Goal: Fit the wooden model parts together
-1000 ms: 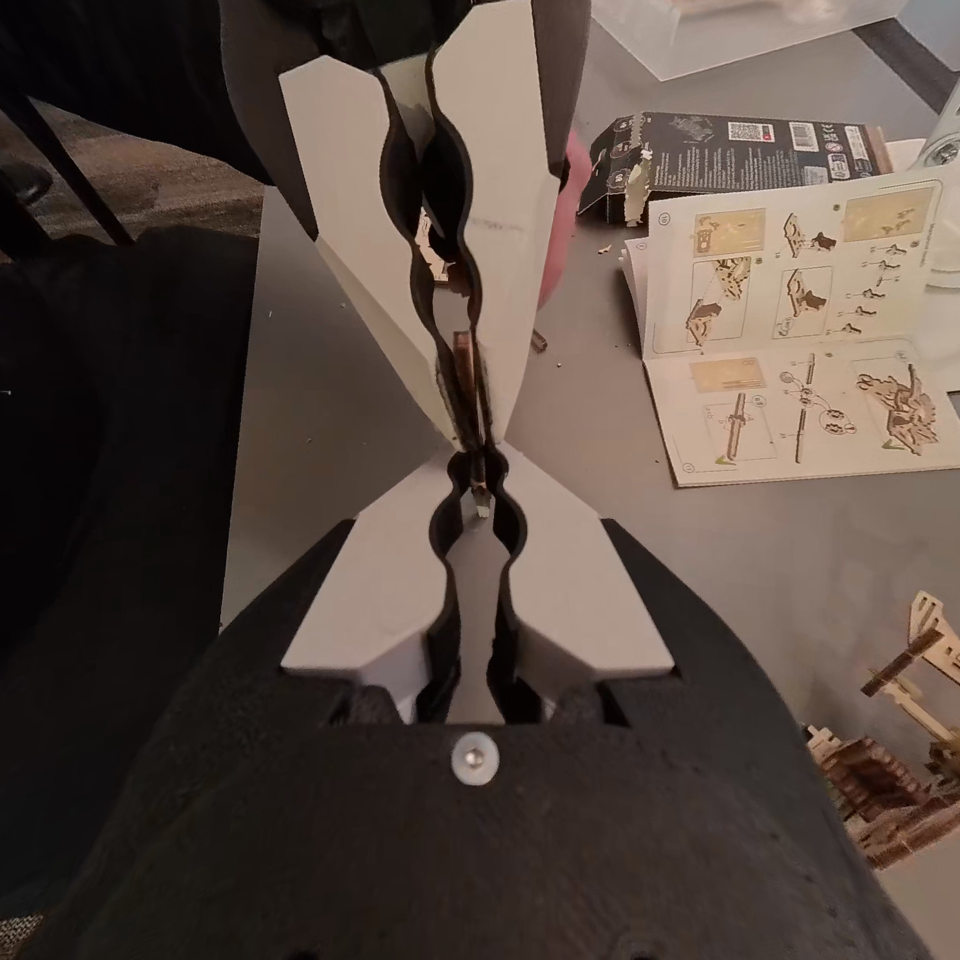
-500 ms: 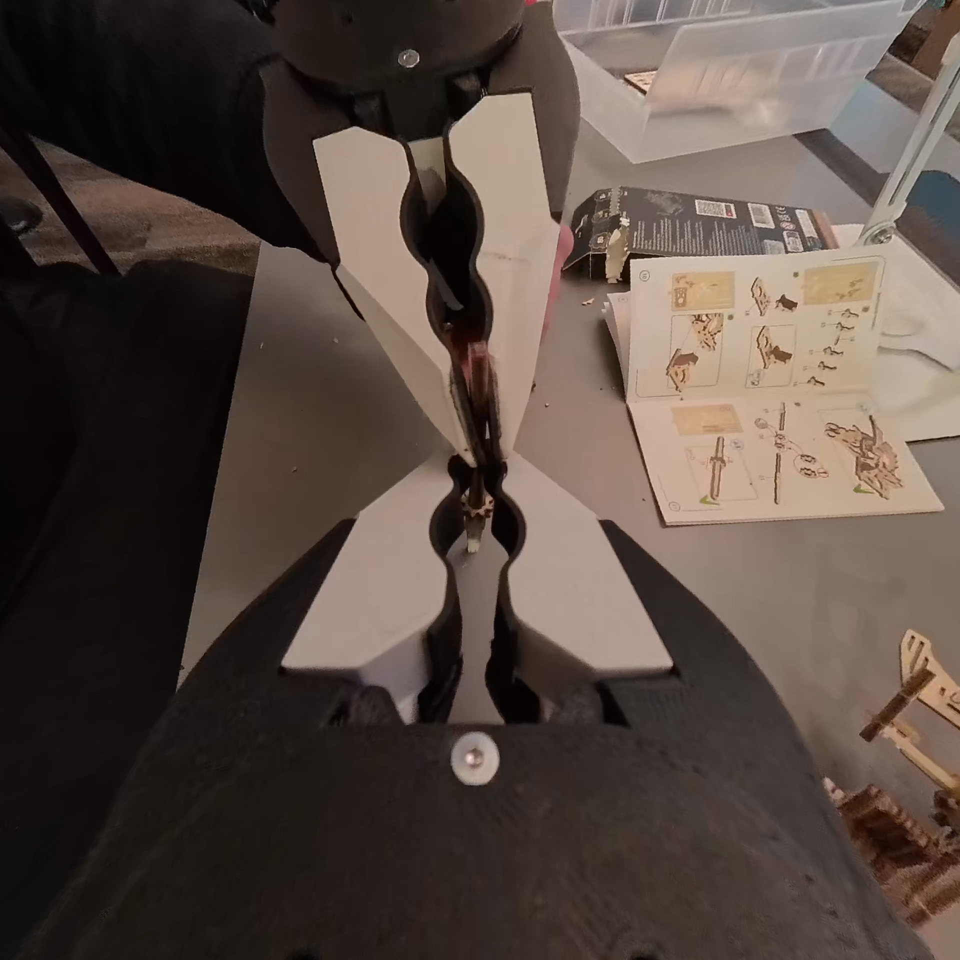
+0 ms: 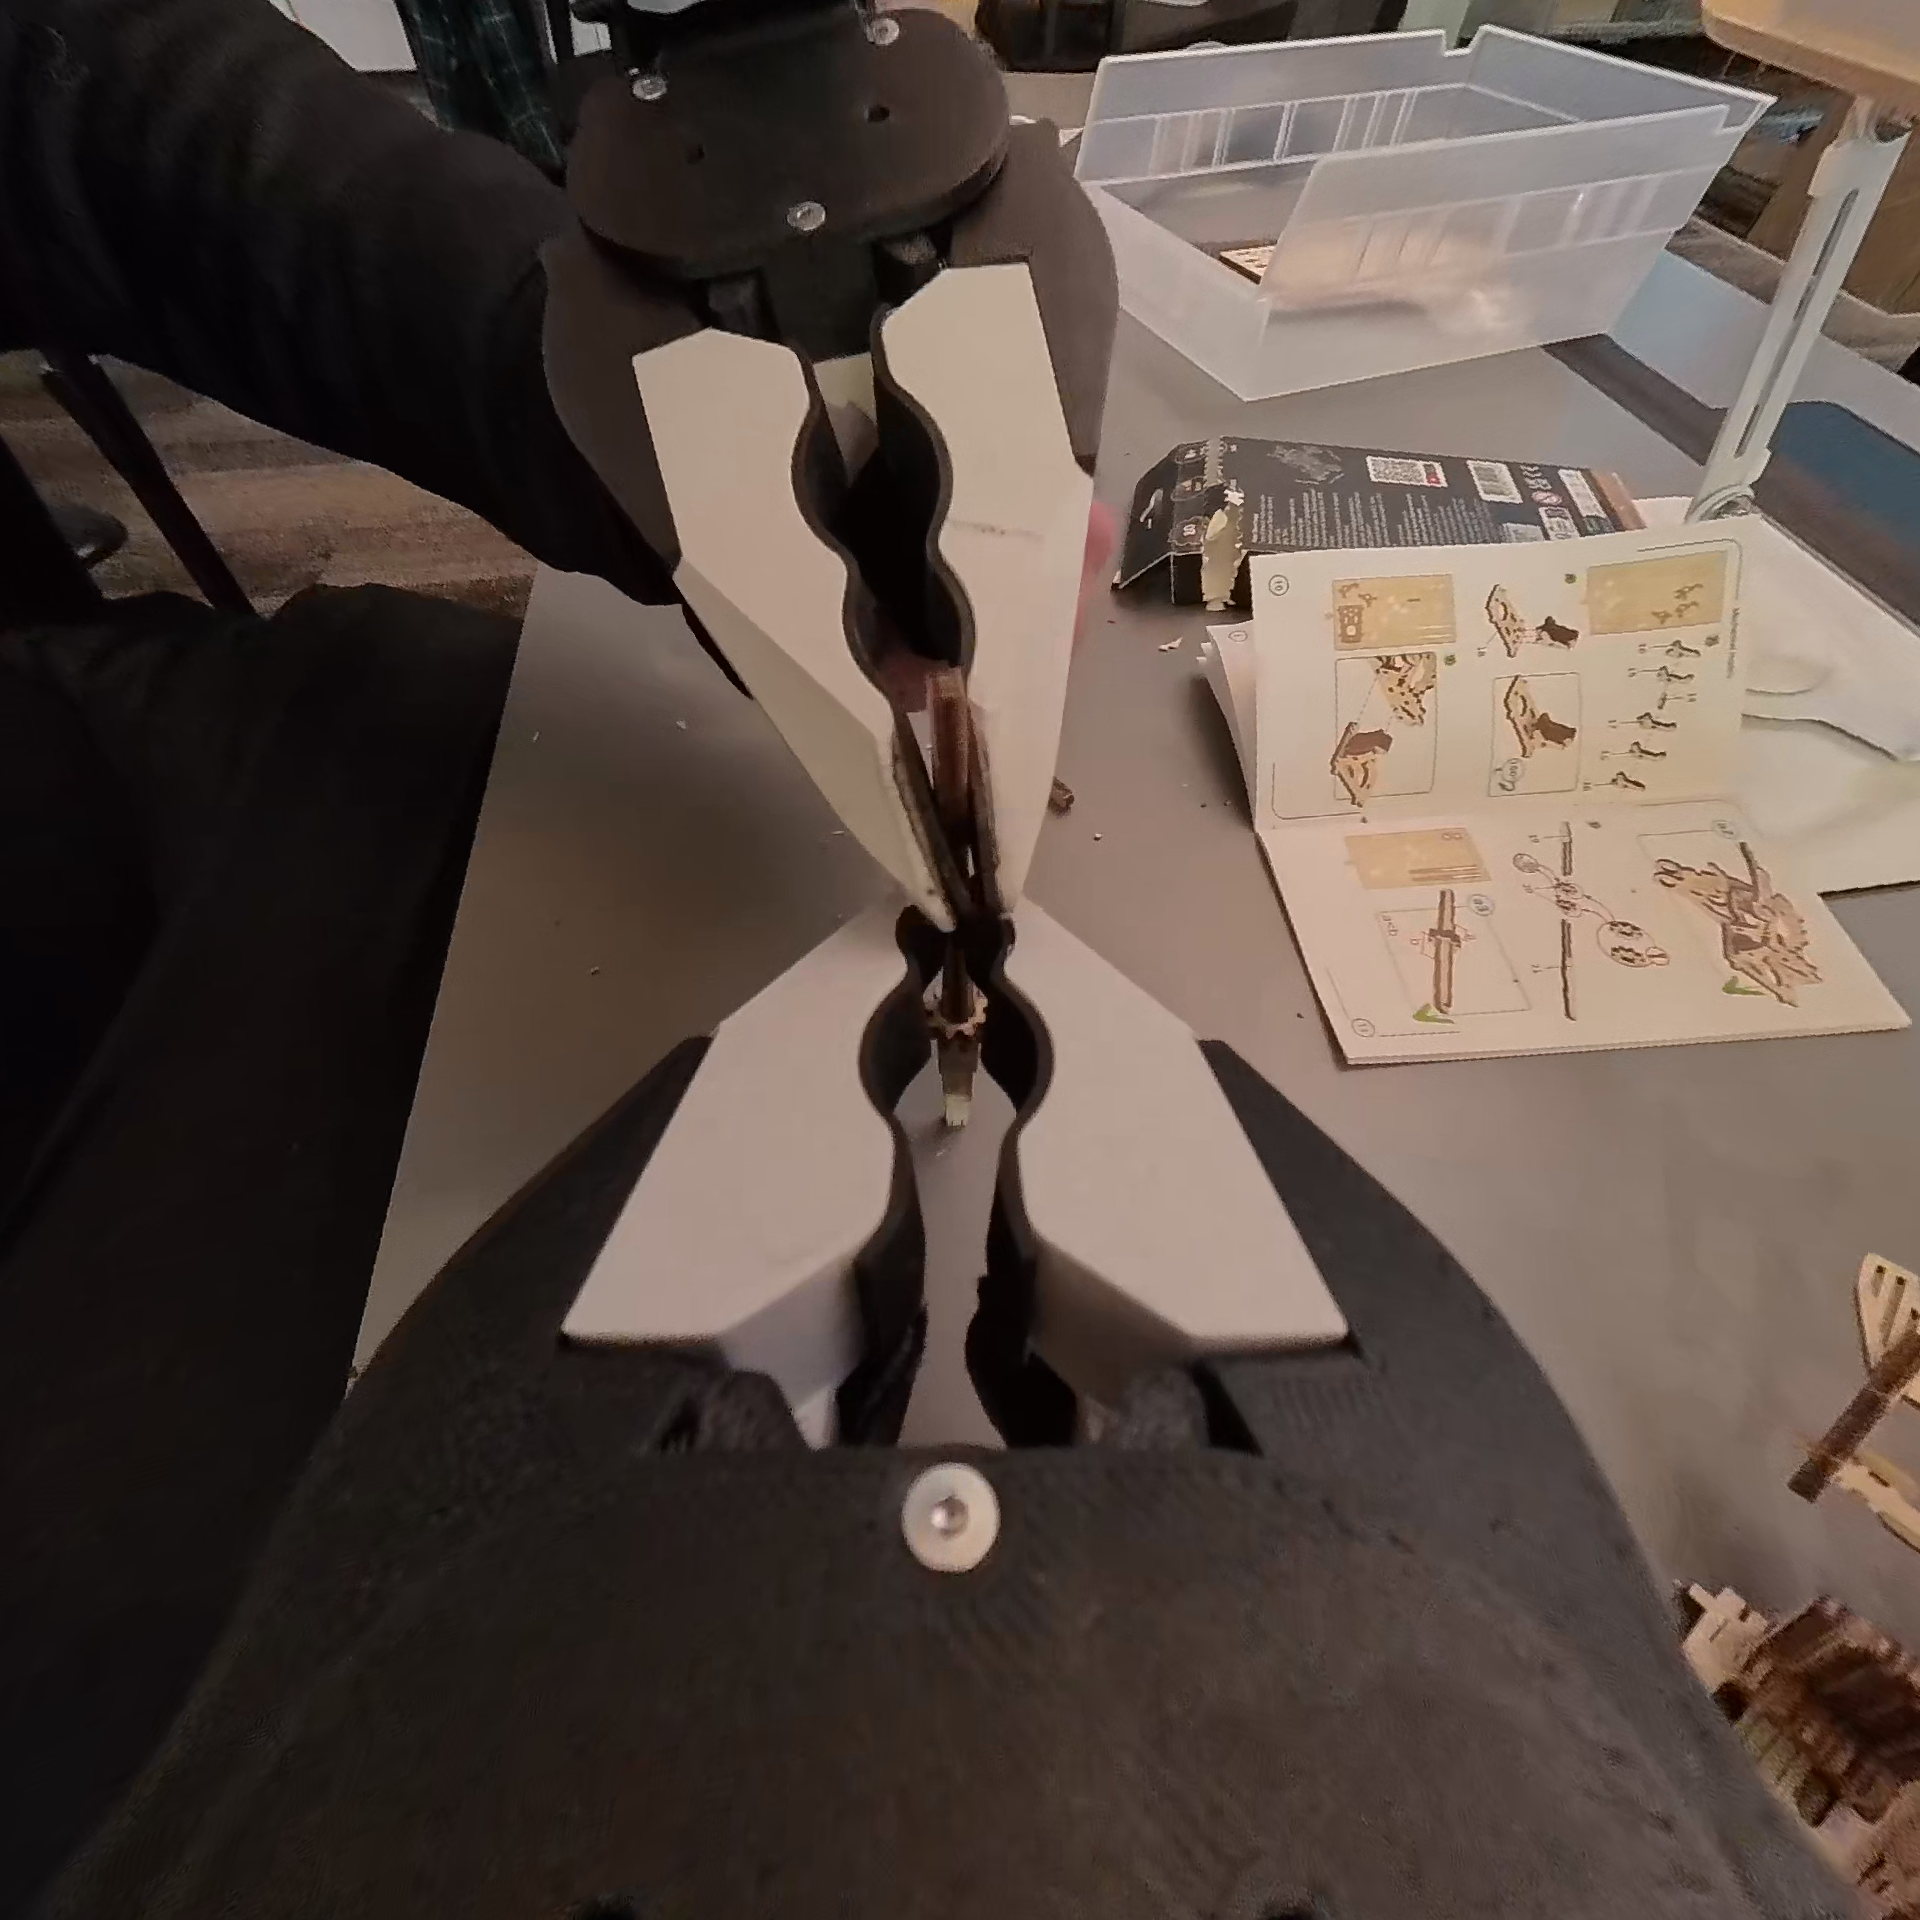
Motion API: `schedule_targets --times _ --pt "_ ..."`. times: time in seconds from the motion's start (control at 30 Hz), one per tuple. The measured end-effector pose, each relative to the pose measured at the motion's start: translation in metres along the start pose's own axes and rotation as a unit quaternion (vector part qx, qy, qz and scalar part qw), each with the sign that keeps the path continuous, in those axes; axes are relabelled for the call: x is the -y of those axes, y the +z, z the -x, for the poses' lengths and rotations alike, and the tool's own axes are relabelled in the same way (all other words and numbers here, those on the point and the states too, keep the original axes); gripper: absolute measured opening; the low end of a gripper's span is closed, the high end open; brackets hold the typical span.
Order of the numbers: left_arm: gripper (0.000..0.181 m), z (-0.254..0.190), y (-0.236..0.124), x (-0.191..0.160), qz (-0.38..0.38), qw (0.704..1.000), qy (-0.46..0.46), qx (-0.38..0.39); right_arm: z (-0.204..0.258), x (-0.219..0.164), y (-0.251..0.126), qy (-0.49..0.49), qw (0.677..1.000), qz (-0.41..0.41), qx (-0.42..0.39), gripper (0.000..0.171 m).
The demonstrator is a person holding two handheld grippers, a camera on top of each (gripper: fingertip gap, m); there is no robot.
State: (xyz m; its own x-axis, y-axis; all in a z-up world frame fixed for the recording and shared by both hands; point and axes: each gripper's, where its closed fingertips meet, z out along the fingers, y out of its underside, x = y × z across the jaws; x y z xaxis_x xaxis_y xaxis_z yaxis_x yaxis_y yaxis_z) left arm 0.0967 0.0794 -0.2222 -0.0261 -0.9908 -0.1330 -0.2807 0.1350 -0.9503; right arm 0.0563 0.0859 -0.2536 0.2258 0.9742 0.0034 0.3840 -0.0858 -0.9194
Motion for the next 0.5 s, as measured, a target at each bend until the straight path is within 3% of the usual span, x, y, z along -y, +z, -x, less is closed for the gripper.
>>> schedule_targets --times 0.2,0.3,0.37,0.5 --pt "0.003 0.001 -0.007 0.002 0.017 1.000 0.004 -0.003 0.000 0.002 0.003 0.003 1.000 -0.006 -0.001 0.000" --pt "0.010 0.007 -0.010 0.031 -0.042 0.999 -0.020 0.011 0.000 0.003 0.005 0.005 1.000 -0.010 0.006 0.000" --pt "0.000 0.009 -0.005 0.024 -0.024 0.999 -0.005 0.020 0.000 0.003 0.006 0.007 1.000 -0.012 0.007 0.000" --pt "0.000 0.009 -0.003 0.023 -0.022 0.999 -0.008 0.025 0.000 0.003 0.006 0.017 1.000 -0.018 0.013 0.000"
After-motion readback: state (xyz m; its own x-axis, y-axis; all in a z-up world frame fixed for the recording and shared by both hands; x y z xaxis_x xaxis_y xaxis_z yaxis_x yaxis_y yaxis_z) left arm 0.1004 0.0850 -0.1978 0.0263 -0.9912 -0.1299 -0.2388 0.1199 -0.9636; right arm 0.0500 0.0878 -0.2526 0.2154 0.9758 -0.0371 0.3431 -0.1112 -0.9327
